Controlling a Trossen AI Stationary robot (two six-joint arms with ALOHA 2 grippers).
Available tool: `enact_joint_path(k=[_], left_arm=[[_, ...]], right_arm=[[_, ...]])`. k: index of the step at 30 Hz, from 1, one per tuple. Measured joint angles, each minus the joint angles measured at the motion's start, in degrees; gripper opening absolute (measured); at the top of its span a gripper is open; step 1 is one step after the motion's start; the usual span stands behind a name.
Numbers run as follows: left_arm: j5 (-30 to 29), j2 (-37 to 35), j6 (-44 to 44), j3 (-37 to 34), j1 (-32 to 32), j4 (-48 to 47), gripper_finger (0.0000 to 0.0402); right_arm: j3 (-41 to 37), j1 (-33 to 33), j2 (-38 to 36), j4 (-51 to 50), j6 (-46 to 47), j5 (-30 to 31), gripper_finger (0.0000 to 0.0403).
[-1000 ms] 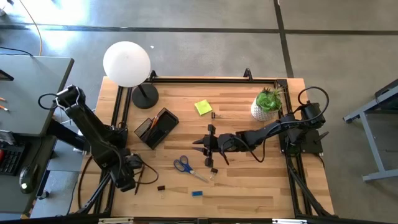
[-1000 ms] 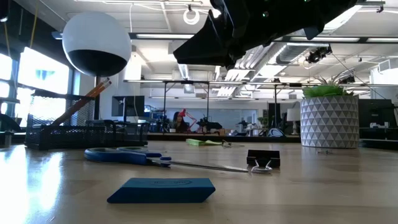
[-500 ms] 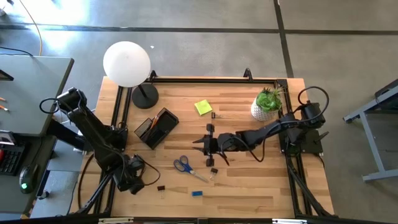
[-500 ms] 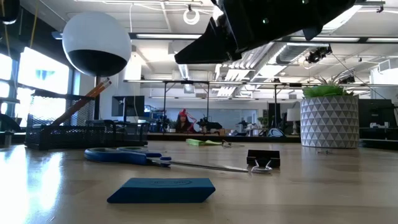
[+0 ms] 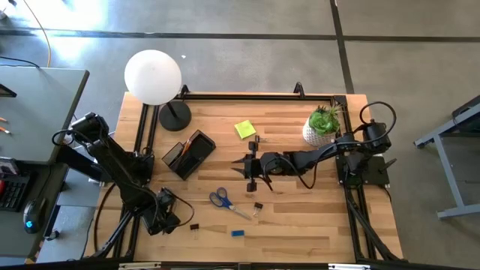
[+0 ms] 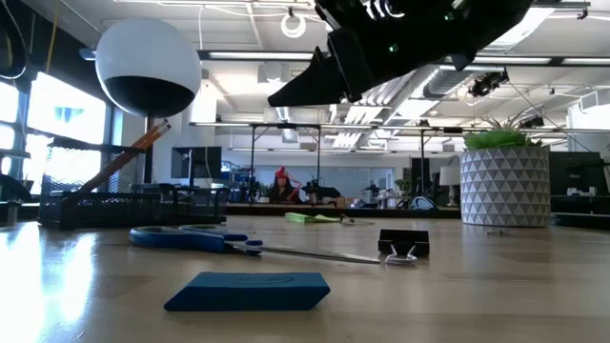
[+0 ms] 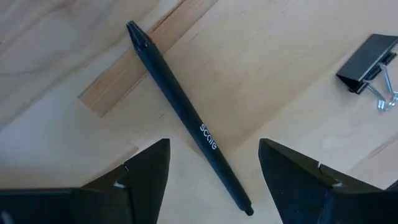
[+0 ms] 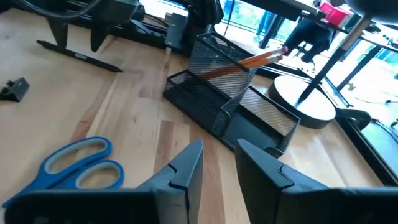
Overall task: Pick and place office supplies into organizer
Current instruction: Put the black pen into the black mesh desk organizer
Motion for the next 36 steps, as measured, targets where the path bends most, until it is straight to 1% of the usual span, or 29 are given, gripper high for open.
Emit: enact_joint_path(k=[5, 11, 15, 18, 21, 31, 36], left_arm=[[0.8, 2.0, -0.3, 0.0, 0.0, 1.9, 0.0236], [1.5, 4.0, 0.6, 0.2, -0.3, 3.1, 0.0236], [0.7, 4.2, 1.0, 0.2, -1.5, 3.0, 0.0236], [0.5, 4.2, 1.0, 0.2, -1.6, 2.7, 0.0227], [0.6, 4.2, 1.0, 0.1, -1.5, 2.4, 0.0199], [1.1, 4.3, -0.1, 0.0, -1.5, 1.5, 0.0070], [1.7, 4.3, -0.3, 0.0, -1.5, 1.5, 0.0027]], right_arm=[[0.0, 0.0, 0.0, -1.0, 1.7, -2.4, 0.0087], [0.0, 0.5, 0.0, -1.2, 2.9, -2.4, 0.0087], [0.0, 0.5, 0.0, -1.4, 3.5, -2.4, 0.0087], [0.0, 0.5, 0.0, -1.7, 4.5, -2.4, 0.0087], [0.0, 0.5, 0.0, -2.0, 4.7, -2.4, 0.0087], [0.0, 0.5, 0.0, -2.5, 5.1, -2.3, 0.0087], [0.0, 0.5, 0.0, -2.5, 5.1, -2.3, 0.0087]])
